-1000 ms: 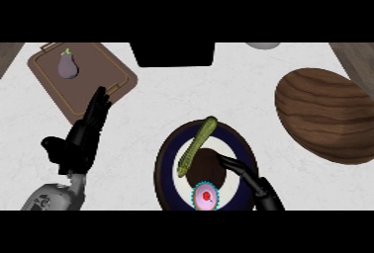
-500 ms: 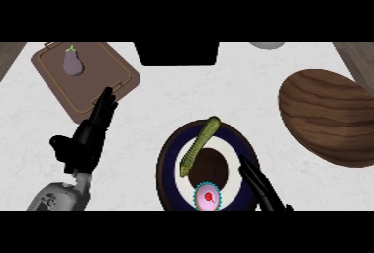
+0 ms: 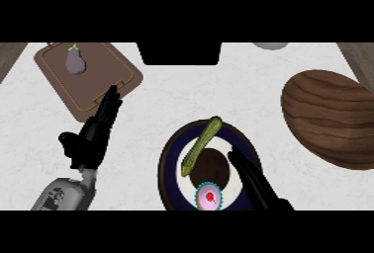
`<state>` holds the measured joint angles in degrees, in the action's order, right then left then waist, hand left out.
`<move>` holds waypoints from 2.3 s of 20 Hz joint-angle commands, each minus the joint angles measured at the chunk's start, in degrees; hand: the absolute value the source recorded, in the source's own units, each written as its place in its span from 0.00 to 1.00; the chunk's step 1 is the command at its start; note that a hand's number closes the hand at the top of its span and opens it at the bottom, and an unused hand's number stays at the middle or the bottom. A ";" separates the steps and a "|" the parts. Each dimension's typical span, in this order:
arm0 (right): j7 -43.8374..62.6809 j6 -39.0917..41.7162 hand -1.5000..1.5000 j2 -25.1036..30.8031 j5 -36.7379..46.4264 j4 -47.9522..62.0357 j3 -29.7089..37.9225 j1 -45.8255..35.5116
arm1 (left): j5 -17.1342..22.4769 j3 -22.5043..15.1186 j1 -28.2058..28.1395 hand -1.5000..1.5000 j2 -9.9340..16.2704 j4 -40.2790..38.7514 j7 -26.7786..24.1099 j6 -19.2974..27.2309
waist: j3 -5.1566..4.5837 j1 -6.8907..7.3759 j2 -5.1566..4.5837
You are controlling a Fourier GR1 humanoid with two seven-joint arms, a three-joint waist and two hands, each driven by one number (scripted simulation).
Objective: Pick the cupcake from the plate and place it in the bowl
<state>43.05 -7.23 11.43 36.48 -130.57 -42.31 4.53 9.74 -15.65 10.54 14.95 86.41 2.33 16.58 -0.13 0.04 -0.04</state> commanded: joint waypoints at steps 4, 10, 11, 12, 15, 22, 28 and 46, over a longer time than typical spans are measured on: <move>11.87 9.53 0.00 -4.26 -2.46 5.45 2.15 -6.45 | -0.58 0.93 -2.53 0.50 -0.43 1.70 0.42 -1.43 | 0.11 0.26 0.06; 3.48 7.93 0.00 -1.92 -4.58 6.53 1.16 1.05 | -3.55 1.49 -2.41 0.50 -3.71 0.15 -0.96 -2.13 | 0.14 -0.17 0.09; 8.11 12.12 0.00 -2.54 -7.03 2.40 3.71 -1.51 | -2.77 4.43 -1.49 0.50 -1.89 0.00 -0.94 -3.98 | 0.13 -0.12 0.08; 2.86 8.56 0.00 -3.14 -5.15 8.26 1.68 0.19 | -1.10 5.84 -2.33 0.50 -0.19 2.84 1.56 -5.71 | 0.14 -0.04 0.10; 2.27 10.12 0.00 -2.43 -7.19 4.71 3.53 1.36 | -3.22 6.41 0.92 0.50 -3.68 -3.86 -2.05 -5.74 | 0.13 -0.25 0.06; -4.57 8.61 0.00 -2.43 -11.84 4.87 6.78 4.12 | -3.65 6.94 -5.02 0.50 -2.57 2.90 -1.17 -8.19 | 0.13 -0.04 0.10; -8.03 6.36 0.00 -2.72 -12.56 5.70 4.22 9.24 | -5.94 8.08 -1.12 0.50 -5.58 -1.24 0.43 -7.74 | 0.13 -0.32 0.08; -17.04 2.56 0.00 -4.56 -10.85 22.34 6.76 6.88 | -10.16 8.76 -5.72 0.50 -8.28 3.71 1.49 -9.56 | 0.13 -0.03 0.11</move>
<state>24.85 -4.68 5.91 23.17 -108.64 -35.37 11.53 0.45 -6.52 7.58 6.69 88.07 3.75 7.50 0.01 -0.06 0.02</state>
